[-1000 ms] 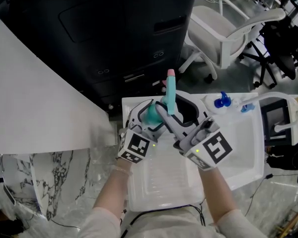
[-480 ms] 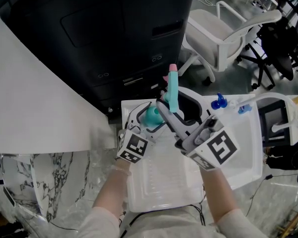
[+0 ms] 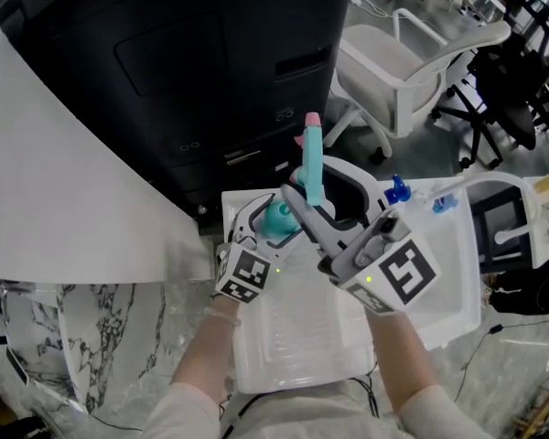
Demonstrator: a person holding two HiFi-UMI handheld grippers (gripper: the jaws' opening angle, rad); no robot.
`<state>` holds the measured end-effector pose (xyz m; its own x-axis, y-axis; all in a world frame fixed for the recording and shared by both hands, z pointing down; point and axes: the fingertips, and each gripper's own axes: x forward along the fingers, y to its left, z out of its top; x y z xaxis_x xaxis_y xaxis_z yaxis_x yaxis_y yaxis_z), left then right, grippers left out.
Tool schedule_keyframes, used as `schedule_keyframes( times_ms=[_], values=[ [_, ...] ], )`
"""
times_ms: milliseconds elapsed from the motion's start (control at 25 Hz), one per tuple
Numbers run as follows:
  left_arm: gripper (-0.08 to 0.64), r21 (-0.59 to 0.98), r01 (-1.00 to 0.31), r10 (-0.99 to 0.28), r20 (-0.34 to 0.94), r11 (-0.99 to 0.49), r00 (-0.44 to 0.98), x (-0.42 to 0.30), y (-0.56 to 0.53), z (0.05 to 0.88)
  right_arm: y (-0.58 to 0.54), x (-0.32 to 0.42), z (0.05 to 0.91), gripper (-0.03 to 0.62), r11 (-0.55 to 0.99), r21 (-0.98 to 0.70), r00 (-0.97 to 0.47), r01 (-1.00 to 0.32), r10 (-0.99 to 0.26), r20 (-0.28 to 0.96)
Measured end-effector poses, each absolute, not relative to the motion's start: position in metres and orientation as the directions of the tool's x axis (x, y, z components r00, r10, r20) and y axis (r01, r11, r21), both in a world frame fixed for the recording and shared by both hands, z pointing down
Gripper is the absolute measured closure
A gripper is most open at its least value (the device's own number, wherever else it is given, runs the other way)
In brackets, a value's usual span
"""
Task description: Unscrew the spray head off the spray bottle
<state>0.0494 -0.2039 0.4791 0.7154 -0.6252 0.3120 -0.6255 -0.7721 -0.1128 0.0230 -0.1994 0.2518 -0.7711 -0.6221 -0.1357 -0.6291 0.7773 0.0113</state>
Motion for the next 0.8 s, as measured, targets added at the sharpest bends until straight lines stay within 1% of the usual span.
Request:
schedule_keyframes(
  times_ms=[160, 320, 800],
  values=[
    [0.206, -0.117, -0.629, -0.629, 0.314, -0.769, 0.711, 0.046, -0.203, 0.479, -0.196, 0.024, 0.242, 0.436, 0.773, 0.020, -0.766, -0.634, -0.623, -0.160],
    [0.204, -0.135, -0.630, -0.639, 0.288, -0.765, 0.713, 0.044, -0.205, 0.471, -0.194, 0.023, 0.238, 0.436, 0.770, 0.027, -0.763, -0.637, -0.625, -0.168],
    [0.204, -0.168, -0.626, -0.648, 0.215, -0.761, 0.730, 0.042, -0.189, 0.423, -0.186, 0.035, 0.238, 0.436, 0.745, 0.035, -0.741, -0.667, -0.657, -0.140]
  ],
)
